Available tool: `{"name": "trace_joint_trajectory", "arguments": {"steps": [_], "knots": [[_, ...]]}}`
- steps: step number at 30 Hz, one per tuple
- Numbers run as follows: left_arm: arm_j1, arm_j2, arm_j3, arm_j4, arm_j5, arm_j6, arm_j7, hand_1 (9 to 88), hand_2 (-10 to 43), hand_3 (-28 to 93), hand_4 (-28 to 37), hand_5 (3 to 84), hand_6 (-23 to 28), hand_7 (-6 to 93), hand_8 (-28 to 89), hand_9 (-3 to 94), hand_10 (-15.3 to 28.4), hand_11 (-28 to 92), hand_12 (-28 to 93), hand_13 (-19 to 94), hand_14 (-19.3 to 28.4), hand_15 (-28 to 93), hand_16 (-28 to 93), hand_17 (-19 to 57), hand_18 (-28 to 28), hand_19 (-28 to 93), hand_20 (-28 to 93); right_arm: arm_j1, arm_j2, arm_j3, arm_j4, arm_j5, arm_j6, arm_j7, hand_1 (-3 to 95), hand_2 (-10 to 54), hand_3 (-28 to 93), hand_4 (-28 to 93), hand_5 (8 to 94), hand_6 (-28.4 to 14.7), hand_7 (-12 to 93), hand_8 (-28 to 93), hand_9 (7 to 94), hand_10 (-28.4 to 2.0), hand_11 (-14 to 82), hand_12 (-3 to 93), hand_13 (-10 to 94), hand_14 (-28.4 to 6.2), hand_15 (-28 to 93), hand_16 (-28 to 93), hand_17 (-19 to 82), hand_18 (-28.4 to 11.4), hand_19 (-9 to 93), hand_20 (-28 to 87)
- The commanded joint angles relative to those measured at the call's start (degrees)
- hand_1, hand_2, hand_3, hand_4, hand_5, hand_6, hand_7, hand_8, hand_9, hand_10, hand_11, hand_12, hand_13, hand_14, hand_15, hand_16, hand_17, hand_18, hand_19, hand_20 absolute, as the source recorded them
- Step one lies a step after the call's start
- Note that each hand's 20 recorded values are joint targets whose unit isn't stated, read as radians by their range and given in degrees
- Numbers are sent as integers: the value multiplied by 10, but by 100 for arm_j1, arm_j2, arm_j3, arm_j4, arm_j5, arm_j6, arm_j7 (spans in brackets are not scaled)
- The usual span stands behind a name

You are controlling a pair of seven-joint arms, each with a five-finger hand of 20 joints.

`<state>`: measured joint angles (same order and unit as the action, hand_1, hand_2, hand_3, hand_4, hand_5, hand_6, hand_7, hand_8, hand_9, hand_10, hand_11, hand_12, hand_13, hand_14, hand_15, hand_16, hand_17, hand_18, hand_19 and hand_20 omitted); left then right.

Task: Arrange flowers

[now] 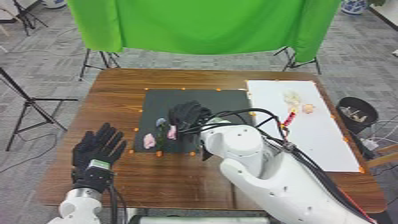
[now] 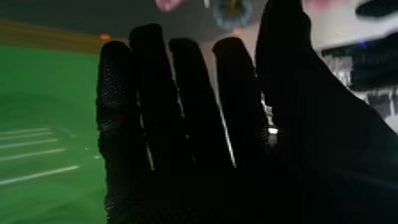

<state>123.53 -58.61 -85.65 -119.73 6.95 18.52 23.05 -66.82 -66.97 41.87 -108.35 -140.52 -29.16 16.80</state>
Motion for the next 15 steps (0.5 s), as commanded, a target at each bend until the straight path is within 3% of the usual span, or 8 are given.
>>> {"name": "trace_joint_trajectory", "arguments": {"steps": [1,4,7,12,15], "knots": [[85,-99,-56,-22,35,-125,-94,288,180,741,-283,416,99,218,-110,331,157,309,103,248,166,465,-99,-68,145,399,94,-200,297,690,-522,266,279,332,392,-95,801,-283,494,-26,141,-124,523,-151,92,136,501,-135,304,189,181,-208,612,276],[96,-49,16,-42,20,-155,2,289,178,741,-283,415,99,216,-109,329,157,309,103,247,166,464,-99,-68,145,398,93,-421,694,1132,-607,375,446,566,374,-95,790,-283,479,-27,135,-121,505,-154,87,137,484,-139,304,184,178,-210,604,271],[107,-59,-10,-53,28,-219,8,289,176,741,-283,415,99,216,-108,329,156,310,103,247,166,463,-98,-68,145,396,93,-516,1059,1578,-455,697,499,927,367,-95,789,-283,475,-30,130,-118,498,-157,83,136,468,-146,280,173,179,-207,584,255],[98,-38,-7,-61,77,-322,8,287,177,738,-283,415,98,215,-107,328,156,308,103,246,166,461,-98,-68,145,395,93,-711,1696,2086,-126,714,1213,1399,387,-95,798,-282,470,-34,124,-114,453,-150,61,121,424,-137,166,155,188,-197,553,222],[102,-26,-8,-68,66,-306,32,287,177,737,-283,416,98,215,-107,329,157,306,102,246,166,460,-97,-68,145,393,93,-780,1938,2324,48,826,1389,1655,410,-86,804,-281,474,-33,126,-113,448,-146,59,116,423,-130,139,163,194,-193,548,212]]}}
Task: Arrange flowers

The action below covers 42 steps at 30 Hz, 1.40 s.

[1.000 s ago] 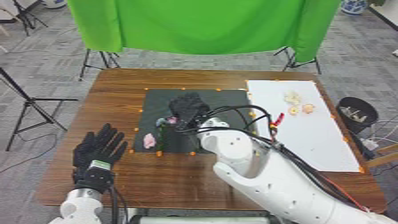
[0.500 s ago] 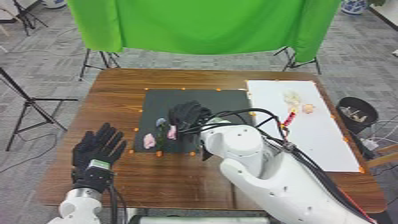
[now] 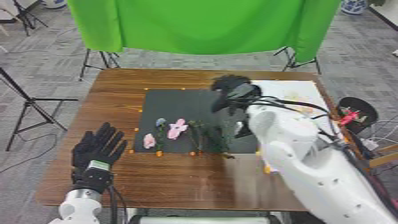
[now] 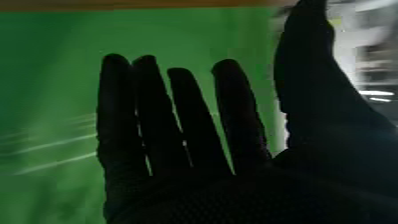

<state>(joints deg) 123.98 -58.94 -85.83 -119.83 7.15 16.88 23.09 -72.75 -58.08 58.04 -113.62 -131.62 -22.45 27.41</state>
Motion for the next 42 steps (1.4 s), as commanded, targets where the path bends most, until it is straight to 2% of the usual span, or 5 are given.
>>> {"name": "trace_joint_trajectory", "arguments": {"steps": [1,18,31,36,42], "knots": [[60,12,5,-54,51,-154,25,287,177,737,-283,416,98,214,-107,329,157,306,103,246,166,460,-96,-68,145,392,93,-226,1080,786,651,-78,733,625,423,-79,805,-280,478,-33,129,-114,457,-140,63,116,426,-126,136,164,199,-192,546,209],[76,-16,43,-84,27,-148,86,287,180,735,-283,419,98,209,-105,331,156,303,105,246,165,457,-94,-70,145,393,96,-147,1128,640,1748,12,93,788,595,7,796,-282,532,-22,121,-117,494,-109,62,113,467,-87,148,157,238,-158,640,265],[91,-60,67,-99,22,-131,49,288,182,733,-283,419,97,211,-105,332,157,304,105,247,165,458,-94,-70,146,393,96,-253,1031,423,1896,4,-275,394,576,-5,774,-283,559,-6,134,-120,557,-95,76,115,549,-78,180,166,259,-165,673,273],[72,-68,63,-83,24,-131,46,287,182,734,-283,420,98,211,-105,333,157,303,105,247,167,459,-94,-70,146,394,96,-359,1060,359,1906,54,-78,418,600,-20,706,-283,599,4,141,-121,658,-105,111,149,619,-70,168,276,270,-161,679,295],[84,-78,65,-79,4,-122,49,287,183,735,-283,420,97,213,-106,333,157,304,105,247,166,459,-94,-70,146,394,97,-577,1107,351,1861,-112,384,248,658,-5,592,-283,740,10,172,9,822,-96,105,344,737,-71,200,409,291,-163,693,328]]}}
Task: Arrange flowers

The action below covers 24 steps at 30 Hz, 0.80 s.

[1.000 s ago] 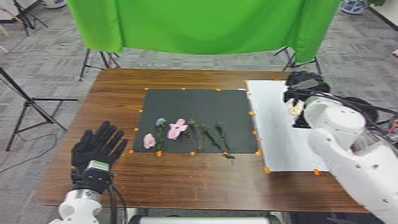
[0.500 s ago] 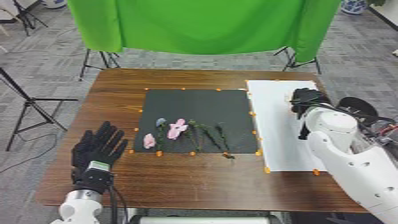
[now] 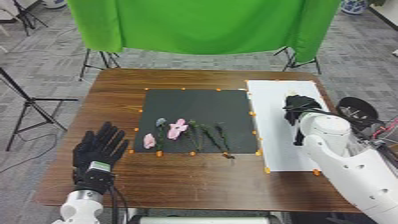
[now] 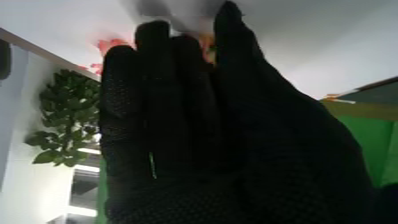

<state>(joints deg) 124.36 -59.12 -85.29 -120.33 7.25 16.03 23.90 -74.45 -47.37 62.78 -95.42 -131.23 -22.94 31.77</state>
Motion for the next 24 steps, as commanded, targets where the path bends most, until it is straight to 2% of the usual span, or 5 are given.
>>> {"name": "trace_joint_trajectory", "arguments": {"steps": [1,6,12,18,24], "knots": [[58,-62,6,-34,8,-35,-34,287,183,735,-283,420,97,213,-106,333,157,304,105,247,166,460,-94,-70,146,394,97,-441,44,-118,8,-165,491,-220,659,-4,590,-283,748,10,176,20,830,-95,112,357,744,-71,212,417,293,-164,693,332],[70,-65,2,-31,-6,-39,-12,287,183,735,-283,420,98,212,-106,333,157,304,105,247,166,460,-95,-71,146,395,96,-586,107,-59,-278,-284,919,-308,646,-10,617,-283,766,11,209,50,844,-103,145,373,760,-79,243,421,296,-165,689,340],[75,-81,-3,-36,16,-58,-37,286,184,735,-283,420,97,213,-106,333,157,305,105,247,166,459,-96,-71,146,395,96,-815,242,137,-1080,-515,1601,-343,632,-12,646,-283,768,9,226,52,847,-104,153,368,760,-80,249,417,300,-168,687,344],[90,-74,-20,-42,10,-42,-24,286,184,735,-283,420,97,213,-106,332,156,304,104,247,166,459,-95,-70,146,395,95,-750,151,48,-1684,-633,1750,-530,624,-13,660,-283,769,8,232,51,848,-105,155,363,764,-80,250,413,303,-172,691,346],[94,-66,-15,-39,17,-25,-65,286,184,736,-283,420,97,213,-106,333,157,304,104,246,166,459,-95,-70,146,394,96,-409,-332,-430,-1743,-533,1811,-725,615,-14,675,-283,771,8,230,46,847,-106,156,357,765,-81,252,408,304,-175,693,346]]}}
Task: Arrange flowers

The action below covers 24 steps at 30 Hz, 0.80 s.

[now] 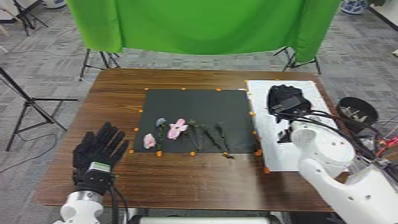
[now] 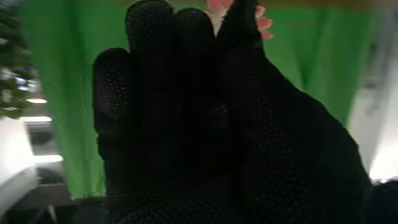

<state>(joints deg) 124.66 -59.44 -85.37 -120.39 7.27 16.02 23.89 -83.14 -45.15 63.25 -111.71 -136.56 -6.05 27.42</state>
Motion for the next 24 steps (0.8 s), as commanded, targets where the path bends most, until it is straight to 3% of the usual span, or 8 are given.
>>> {"name": "trace_joint_trajectory", "arguments": {"steps": [1,11,16,24], "knots": [[45,-36,-7,-18,29,-39,-98,286,184,735,-283,420,98,212,-106,333,157,305,105,246,166,459,-95,-70,145,394,96,528,-654,-583,-103,-6,98,-301,615,-14,676,-283,771,8,229,46,846,-106,156,357,765,-80,252,407,305,-175,693,345],[-63,-12,39,39,67,-70,-220,286,184,735,-283,420,97,212,-105,333,157,305,105,247,166,458,-95,-70,146,394,96,853,-1639,-1461,253,-125,-206,-537,611,-13,681,-283,769,7,222,37,844,-106,152,351,763,-78,254,401,305,-177,697,343],[-116,-29,61,64,85,-85,-305,286,184,735,-283,420,97,213,-106,333,156,304,105,247,166,459,-94,-71,146,394,96,940,-1773,-1697,512,-247,-219,-477,609,-14,683,-283,767,6,212,29,842,-107,147,347,760,-75,251,399,304,-177,699,342],[-58,-25,10,54,62,-62,-247,286,183,735,-283,420,97,211,-106,333,158,304,105,247,166,457,-95,-70,146,393,95,1068,-1758,-1729,830,-187,-9,-166,609,-13,680,-283,767,7,209,25,840,-105,141,344,758,-73,248,399,303,-178,700,340]]}}
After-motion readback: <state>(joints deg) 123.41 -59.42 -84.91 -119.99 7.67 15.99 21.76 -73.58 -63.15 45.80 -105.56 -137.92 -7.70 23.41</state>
